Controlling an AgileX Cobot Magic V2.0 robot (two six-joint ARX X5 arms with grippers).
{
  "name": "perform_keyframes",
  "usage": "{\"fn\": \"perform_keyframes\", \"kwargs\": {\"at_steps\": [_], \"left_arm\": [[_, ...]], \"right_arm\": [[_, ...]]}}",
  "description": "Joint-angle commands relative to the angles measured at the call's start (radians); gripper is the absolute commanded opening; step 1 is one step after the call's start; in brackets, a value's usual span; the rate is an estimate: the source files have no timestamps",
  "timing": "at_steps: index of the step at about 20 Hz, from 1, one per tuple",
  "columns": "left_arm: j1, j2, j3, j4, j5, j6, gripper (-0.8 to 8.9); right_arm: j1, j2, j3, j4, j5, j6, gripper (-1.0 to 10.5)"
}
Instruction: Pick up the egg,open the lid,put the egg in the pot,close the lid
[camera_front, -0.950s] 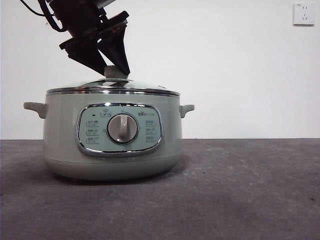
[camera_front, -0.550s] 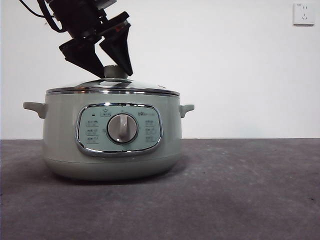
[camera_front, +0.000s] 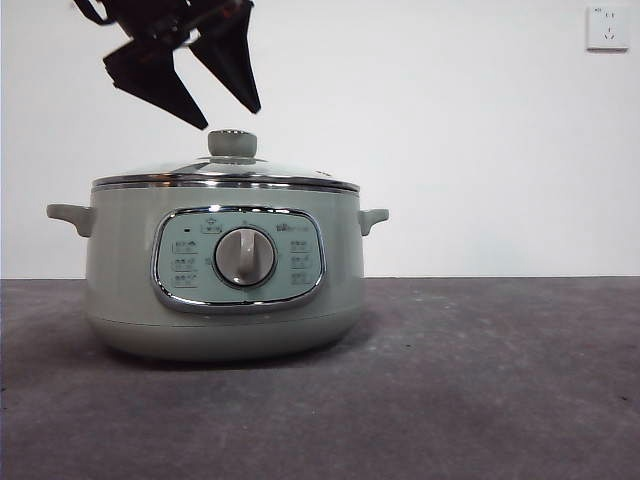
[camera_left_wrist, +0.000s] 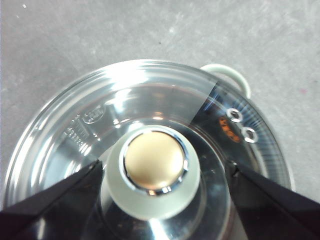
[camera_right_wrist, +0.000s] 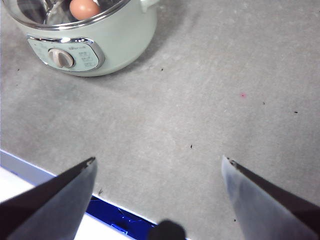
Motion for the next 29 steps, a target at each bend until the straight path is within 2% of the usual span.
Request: {"fn": "perform_keyframes", "kwargs": {"at_steps": [1,7,13,19,26,27,28,29], "left_arm": [[0.000,-0.024,-0.009,-0.025,0.005,-0.011,4.17],[-0.001,-0.151,-0.009,-0.185,0.023,-0.042,4.12],[-0.003,-0.356,-0.009,-0.370,0.173,-0.067,4.09],[-0.002,-0.492,-0.009,-0.502,0.174,-0.074,4.09],[-0.002,-0.513,-0.009,-0.603,0.173,-0.074,3.99],[-0.002,-0.513,-0.009,-0.604,0.173,-0.074,3.36],[-0.002,-0.513,-0.009,-0.602,0.173,-0.073,1.96],[-0.002,-0.513,-0.009,-0.602,0.173,-0.073,0.37]], "right_arm": [[0.001,-0.002,-0.011,0.006,0.005,0.011,4.3],[0.001,-0.002,-0.011,0.006,0.004,0.011,4.3],[0.001,-0.002,-0.011,0.004,0.003,0.011,4.3],[0.001,-0.002,-0.011,-0.001,0.003,0.011,4.3],[0.001,-0.001,-0.011,-0.001,0.003,0.011,4.3],[0.001,-0.001,-0.011,-0.002,0.003,0.011,3.9],[0.001,-0.001,-0.011,-0.002,0.003,0.011,2.7],[0.001,-0.001,-0.011,-0.001,0.003,0.011,1.0]]}}
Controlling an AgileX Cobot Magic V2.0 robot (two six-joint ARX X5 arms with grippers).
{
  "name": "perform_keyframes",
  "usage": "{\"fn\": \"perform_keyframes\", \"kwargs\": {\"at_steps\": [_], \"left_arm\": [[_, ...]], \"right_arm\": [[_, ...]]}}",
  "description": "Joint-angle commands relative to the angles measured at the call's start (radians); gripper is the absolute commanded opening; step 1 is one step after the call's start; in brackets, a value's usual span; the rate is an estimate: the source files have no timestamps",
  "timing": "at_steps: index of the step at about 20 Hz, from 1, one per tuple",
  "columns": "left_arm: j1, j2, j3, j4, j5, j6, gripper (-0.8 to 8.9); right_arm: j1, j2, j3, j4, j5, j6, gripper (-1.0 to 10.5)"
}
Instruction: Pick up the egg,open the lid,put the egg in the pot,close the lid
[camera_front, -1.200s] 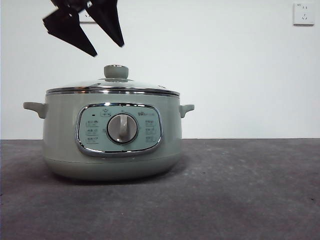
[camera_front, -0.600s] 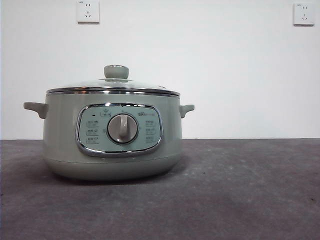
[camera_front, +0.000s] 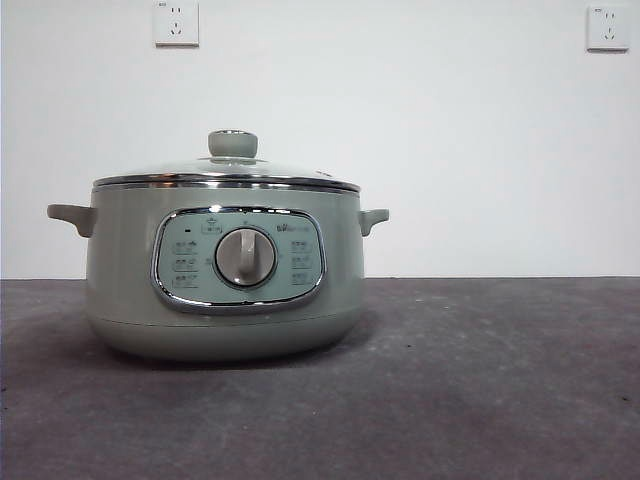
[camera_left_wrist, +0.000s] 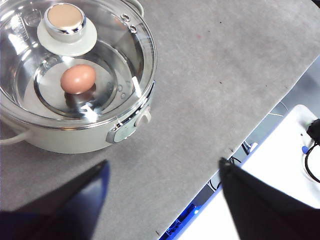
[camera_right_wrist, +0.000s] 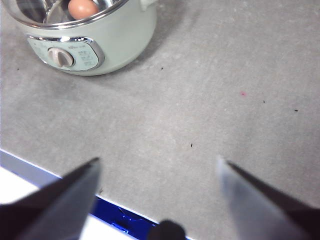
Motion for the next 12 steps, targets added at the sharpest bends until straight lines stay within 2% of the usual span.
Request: {"fn": "perform_keyframes", "kwargs": {"at_steps": [1,4,6,12], "left_arm": [[-0.002,-0.002,-0.008,0.001,0.000,-0.003,-0.05],[-0.002,-0.002,-0.008,0.000,0.000,0.005,-0.06],[-0.002,-0.002,-0.008,0.000,-0.003,0.005,-0.04],[-0.002,0.000,-0.008,0.000,-0.003,0.005,-0.04]], "right_arm": [[0.001,-0.001,-0.011,0.003,0.003,0.007,-0.3],[0.001,0.000,-0.011,0.004,0.005,0.012,-0.1],[0.001,0.000,-0.011,0.002,0.007,0.058,0.0],[0.001,0.000,-0.010,0.003,0.007,0.061,0.0]]}}
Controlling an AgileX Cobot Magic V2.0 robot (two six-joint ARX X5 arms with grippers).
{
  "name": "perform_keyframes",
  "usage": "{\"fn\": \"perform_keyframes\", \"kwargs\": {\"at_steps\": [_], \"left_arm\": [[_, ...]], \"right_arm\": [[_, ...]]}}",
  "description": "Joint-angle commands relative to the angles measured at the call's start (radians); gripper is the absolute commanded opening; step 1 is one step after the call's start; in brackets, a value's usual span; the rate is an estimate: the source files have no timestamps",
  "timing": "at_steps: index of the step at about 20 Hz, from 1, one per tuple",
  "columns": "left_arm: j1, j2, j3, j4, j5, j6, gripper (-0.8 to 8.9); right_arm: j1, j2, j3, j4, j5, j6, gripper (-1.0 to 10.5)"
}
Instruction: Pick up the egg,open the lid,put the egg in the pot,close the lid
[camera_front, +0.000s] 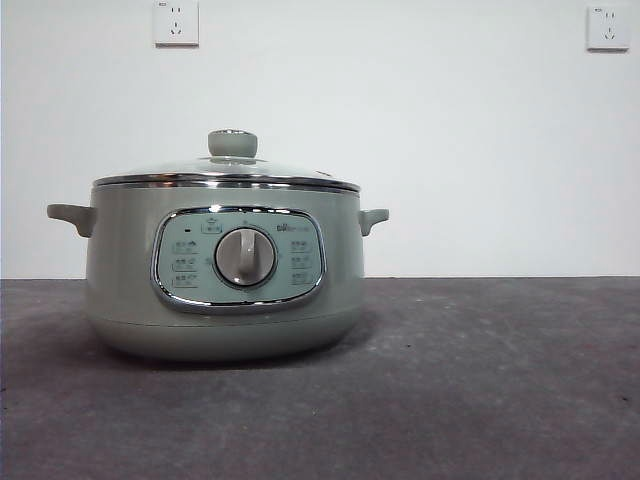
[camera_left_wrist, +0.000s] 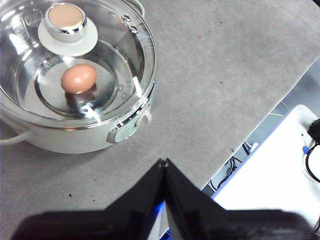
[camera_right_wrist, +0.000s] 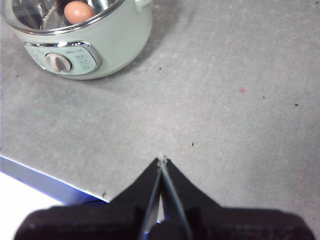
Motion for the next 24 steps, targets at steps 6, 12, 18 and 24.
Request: {"fn": "perform_keyframes", "kwargs": {"at_steps": [6,12,18,24], "left_arm": [[-0.002,0.002,-0.008,0.002,-0.001,0.002,-0.04],[0.000,0.002,-0.009,0.244,-0.009,0.110,-0.04],[0.232,-0.181,-0.161,0.603,0.114,0.218,-0.04],[0.406,-0.543,-0.686,0.884,0.024,0.216,-0.04]], "right_arm": [[0.001,0.000,-0.010,0.003,0.001,0.012,0.0],[0.001,0.000,-0.010,0.003,0.001,0.012,0.0],[0.001,0.000,-0.010,0.003,0.001,0.012,0.0],[0.001,0.000,-0.010,0.003,0.001,0.012,0.0]]}}
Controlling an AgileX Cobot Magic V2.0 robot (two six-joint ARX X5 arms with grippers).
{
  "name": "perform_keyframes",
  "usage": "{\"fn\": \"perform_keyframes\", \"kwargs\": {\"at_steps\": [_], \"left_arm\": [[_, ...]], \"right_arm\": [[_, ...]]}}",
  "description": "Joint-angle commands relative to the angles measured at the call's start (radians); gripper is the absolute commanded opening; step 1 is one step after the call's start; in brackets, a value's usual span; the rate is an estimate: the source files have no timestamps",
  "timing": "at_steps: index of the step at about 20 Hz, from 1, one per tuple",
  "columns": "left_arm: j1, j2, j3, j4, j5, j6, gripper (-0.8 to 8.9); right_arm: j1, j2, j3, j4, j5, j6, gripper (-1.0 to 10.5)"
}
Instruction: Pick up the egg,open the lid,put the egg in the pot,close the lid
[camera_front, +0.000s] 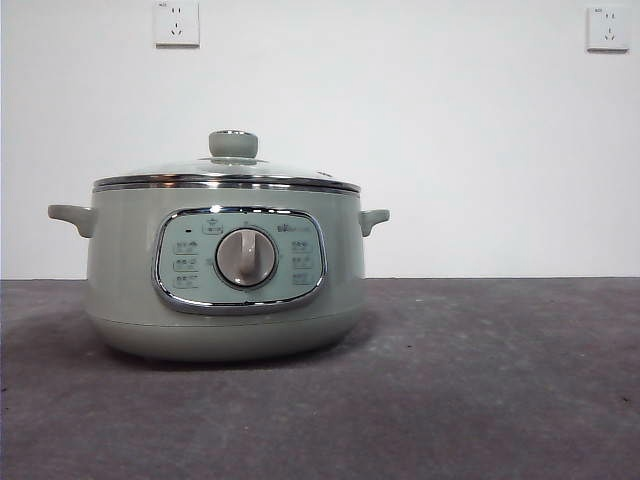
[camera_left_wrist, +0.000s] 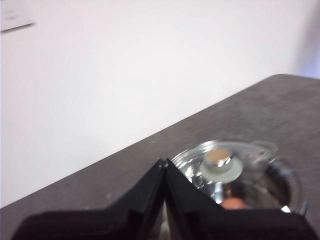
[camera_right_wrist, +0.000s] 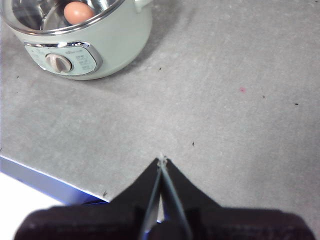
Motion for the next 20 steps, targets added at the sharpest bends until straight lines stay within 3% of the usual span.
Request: {"fn": "perform_keyframes", "kwargs": {"at_steps": [1,5,9,14,20], "left_arm": [[0.015,-0.109,-0.210,0.086,-0.002,-0.004,-0.04],[0.019,-0.293,-0.515,0.217,-0.037,-0.079,-0.04],[0.019,-0.411,-0.712,0.266,-0.040,-0.131,-0.04],[0.021,-0.520,-0.841,0.261,-0.069,-0.189,-0.04],[0.022,-0.526,-0.850,0.249,-0.081,-0.211,-0.04]], "right_arm": [[0.001,0.000,-0.010,0.004,0.000,0.008,0.0],[0.001,0.000,-0.010,0.004,0.000,0.008,0.0],[0.001,0.000,-0.010,0.003,0.000,0.008,0.0],[0.001,0.000,-0.010,0.004,0.000,0.008,0.0],[0.001,0.000,-0.010,0.003,0.000,0.008,0.0]]}}
